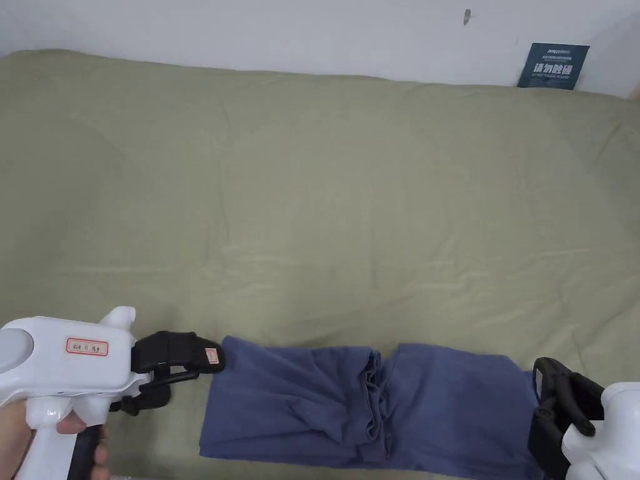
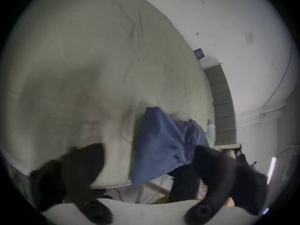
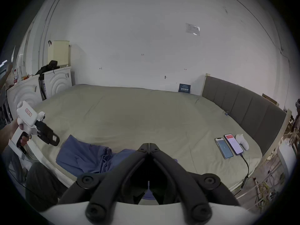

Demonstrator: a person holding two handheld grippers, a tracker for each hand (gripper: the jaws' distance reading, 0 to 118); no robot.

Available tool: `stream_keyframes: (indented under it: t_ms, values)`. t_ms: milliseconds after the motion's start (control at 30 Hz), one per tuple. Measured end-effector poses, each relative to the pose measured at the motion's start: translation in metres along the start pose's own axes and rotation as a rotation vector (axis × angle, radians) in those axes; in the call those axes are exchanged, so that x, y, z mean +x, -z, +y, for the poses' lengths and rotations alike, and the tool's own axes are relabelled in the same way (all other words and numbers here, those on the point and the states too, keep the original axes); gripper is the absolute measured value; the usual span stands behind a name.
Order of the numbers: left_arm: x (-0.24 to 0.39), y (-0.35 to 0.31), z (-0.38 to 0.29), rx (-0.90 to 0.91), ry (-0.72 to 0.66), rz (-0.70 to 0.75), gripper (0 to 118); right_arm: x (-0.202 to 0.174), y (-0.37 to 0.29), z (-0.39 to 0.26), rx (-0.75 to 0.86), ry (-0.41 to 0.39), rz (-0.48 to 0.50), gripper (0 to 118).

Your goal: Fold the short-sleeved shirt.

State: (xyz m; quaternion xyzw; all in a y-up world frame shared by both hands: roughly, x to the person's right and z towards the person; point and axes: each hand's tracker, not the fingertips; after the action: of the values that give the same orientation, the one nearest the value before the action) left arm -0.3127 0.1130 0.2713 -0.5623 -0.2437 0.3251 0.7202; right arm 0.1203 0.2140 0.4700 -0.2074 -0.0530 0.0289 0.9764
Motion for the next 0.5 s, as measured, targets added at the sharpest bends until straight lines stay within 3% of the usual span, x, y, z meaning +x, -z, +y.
stream_keyframes:
  t_ms: [100, 267, 300, 333, 367, 400, 433, 500]
  values:
    - [-0.001, 0.02, 0.005, -0.046, -0.034, -0.111, 115, -0.002, 0.0, -0.002, -0.009, -0.003, 0.0, 0]
    - [0.004, 0.057, 0.009, -0.1, -0.011, -0.124, 114, -0.002, -0.001, -0.006, -0.03, -0.007, -0.001, 0]
    - [0.006, 0.058, 0.009, -0.096, -0.008, -0.12, 109, -0.001, -0.001, -0.006, -0.033, -0.007, -0.004, 0]
    - [0.01, 0.056, 0.011, -0.1, -0.004, -0.11, 90, 0.0, -0.001, -0.007, -0.036, -0.005, -0.006, 0]
    - [0.011, 0.054, 0.013, -0.093, 0.01, -0.099, 41, 0.0, -0.001, -0.007, -0.038, -0.002, -0.008, 0]
    - [0.01, 0.056, 0.014, -0.093, 0.002, -0.02, 7, 0.001, -0.001, -0.008, -0.04, 0.0, -0.007, 0]
    - [0.011, 0.053, 0.015, -0.063, 0.0, 0.036, 7, 0.001, -0.001, -0.008, -0.042, -0.002, -0.004, 0]
    - [0.013, 0.048, 0.016, -0.096, 0.012, -0.002, 7, 0.002, -0.003, -0.009, -0.043, -0.007, -0.005, 0]
